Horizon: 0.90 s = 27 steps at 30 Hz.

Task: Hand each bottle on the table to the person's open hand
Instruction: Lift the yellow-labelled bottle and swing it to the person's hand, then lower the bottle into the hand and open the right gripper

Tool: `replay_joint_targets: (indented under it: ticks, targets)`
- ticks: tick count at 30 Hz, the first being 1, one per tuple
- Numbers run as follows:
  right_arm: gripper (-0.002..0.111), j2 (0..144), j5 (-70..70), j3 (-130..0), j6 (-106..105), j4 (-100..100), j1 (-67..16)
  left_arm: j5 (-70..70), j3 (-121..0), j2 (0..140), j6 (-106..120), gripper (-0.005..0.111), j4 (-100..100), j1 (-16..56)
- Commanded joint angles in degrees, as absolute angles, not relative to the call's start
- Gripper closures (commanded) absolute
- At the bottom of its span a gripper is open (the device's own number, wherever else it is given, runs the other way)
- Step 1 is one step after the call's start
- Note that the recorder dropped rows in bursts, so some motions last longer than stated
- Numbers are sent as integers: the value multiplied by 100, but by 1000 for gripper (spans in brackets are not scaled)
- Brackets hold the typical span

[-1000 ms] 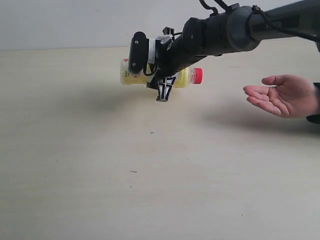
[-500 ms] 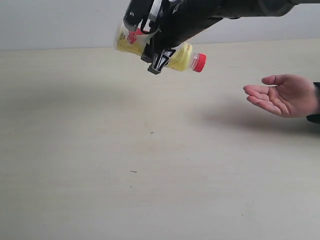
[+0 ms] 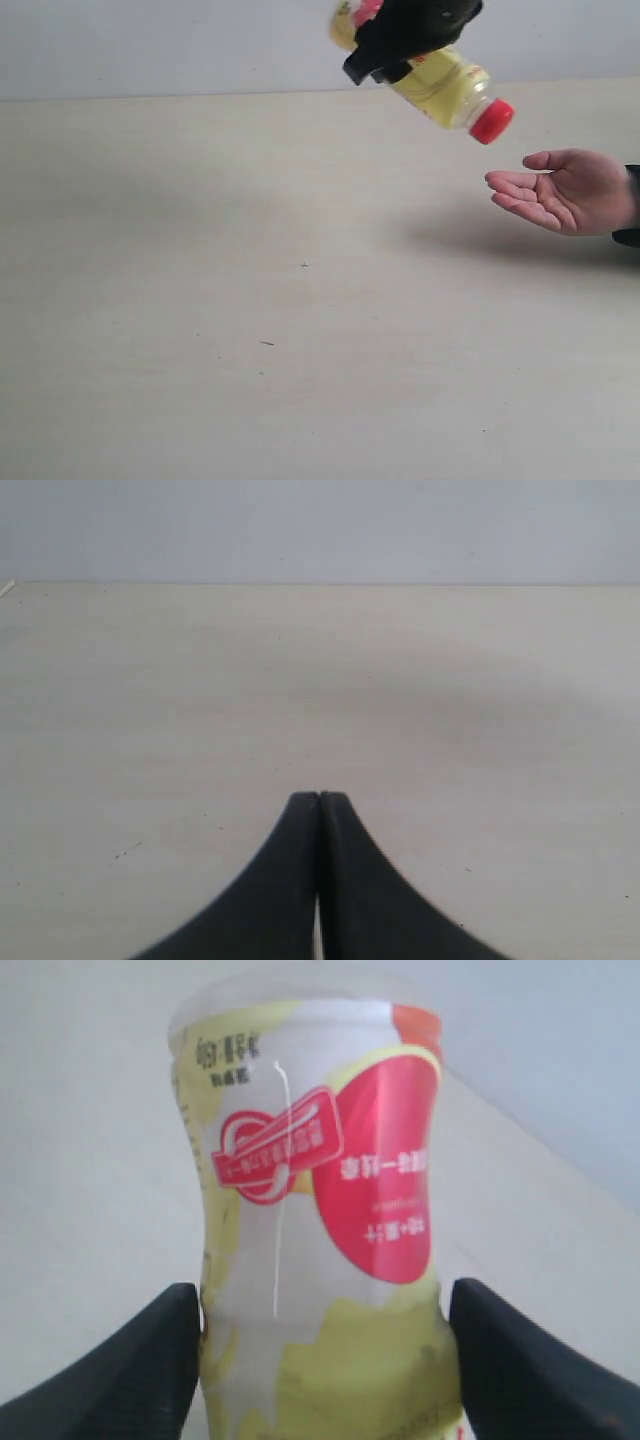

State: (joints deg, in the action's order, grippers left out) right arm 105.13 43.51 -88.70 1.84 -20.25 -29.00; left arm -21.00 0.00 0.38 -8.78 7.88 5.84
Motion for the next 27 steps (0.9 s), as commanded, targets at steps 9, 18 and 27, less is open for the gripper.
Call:
replay_joint_targets:
  ticks: [9,18,27]
  targets:
    - [108,10202,5691,-8893,763,-1084,-1150,-2060,0,0,-901,107,780,574]
    - [108,10202,4444,-7950,1178,-1119,-1055,-2060,0,0,-901,107,780,574]
    - [108,10212,3870,-7318,1730,-1793,-1055,-2060,0,0,-901,107,780,574]
